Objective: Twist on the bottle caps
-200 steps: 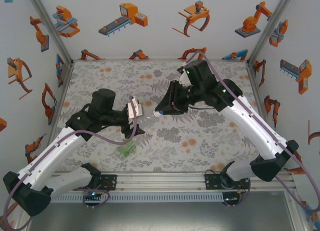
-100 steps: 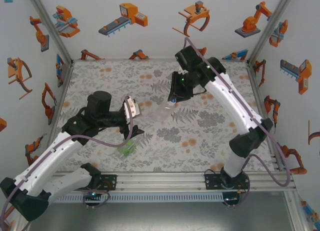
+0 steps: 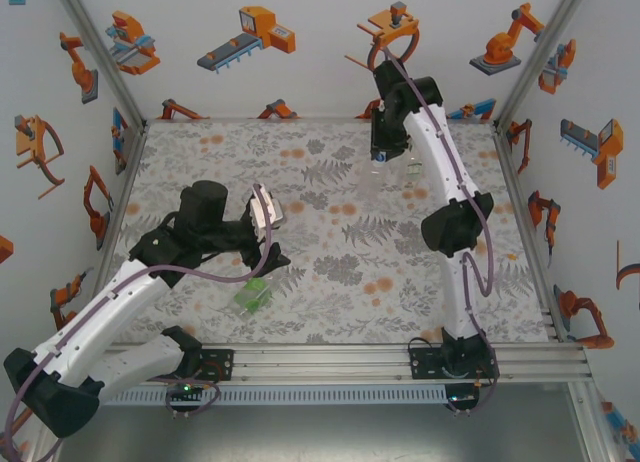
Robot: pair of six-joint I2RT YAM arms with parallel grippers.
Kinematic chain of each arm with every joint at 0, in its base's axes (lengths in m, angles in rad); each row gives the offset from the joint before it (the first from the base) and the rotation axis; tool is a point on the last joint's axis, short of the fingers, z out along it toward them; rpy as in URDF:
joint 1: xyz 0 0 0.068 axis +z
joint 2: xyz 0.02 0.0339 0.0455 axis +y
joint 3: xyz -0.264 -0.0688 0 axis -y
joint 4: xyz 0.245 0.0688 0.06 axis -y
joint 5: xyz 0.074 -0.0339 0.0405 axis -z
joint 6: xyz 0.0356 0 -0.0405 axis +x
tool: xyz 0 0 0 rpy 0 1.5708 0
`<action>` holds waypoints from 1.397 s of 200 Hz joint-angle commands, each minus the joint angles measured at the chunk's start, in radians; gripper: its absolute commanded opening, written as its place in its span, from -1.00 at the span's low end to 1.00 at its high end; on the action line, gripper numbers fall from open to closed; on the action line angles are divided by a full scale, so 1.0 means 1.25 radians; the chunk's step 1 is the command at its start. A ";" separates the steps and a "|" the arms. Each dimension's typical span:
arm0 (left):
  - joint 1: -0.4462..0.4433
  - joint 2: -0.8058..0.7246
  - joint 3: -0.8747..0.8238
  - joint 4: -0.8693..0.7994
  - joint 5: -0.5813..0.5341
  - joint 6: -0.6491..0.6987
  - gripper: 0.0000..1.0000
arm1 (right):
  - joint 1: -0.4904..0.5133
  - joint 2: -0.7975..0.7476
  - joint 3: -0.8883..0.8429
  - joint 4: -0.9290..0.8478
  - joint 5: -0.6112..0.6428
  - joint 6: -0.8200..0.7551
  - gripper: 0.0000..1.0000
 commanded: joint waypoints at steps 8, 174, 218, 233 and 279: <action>-0.005 -0.018 -0.026 0.028 0.001 -0.027 0.51 | -0.025 0.011 0.028 -0.003 0.033 -0.043 -1.00; -0.005 -0.030 -0.044 0.040 -0.004 -0.037 0.51 | -0.041 0.036 -0.073 0.062 0.022 -0.042 -0.45; -0.005 -0.030 -0.042 0.037 -0.006 -0.041 0.52 | -0.041 0.024 -0.047 0.067 0.028 -0.043 -0.02; -0.004 -0.023 -0.034 0.025 -0.012 -0.044 0.52 | -0.041 0.014 -0.041 0.067 0.035 -0.044 0.04; -0.005 0.020 0.004 -0.060 -0.115 -0.113 0.49 | -0.039 -0.050 -0.053 0.065 0.028 -0.044 0.24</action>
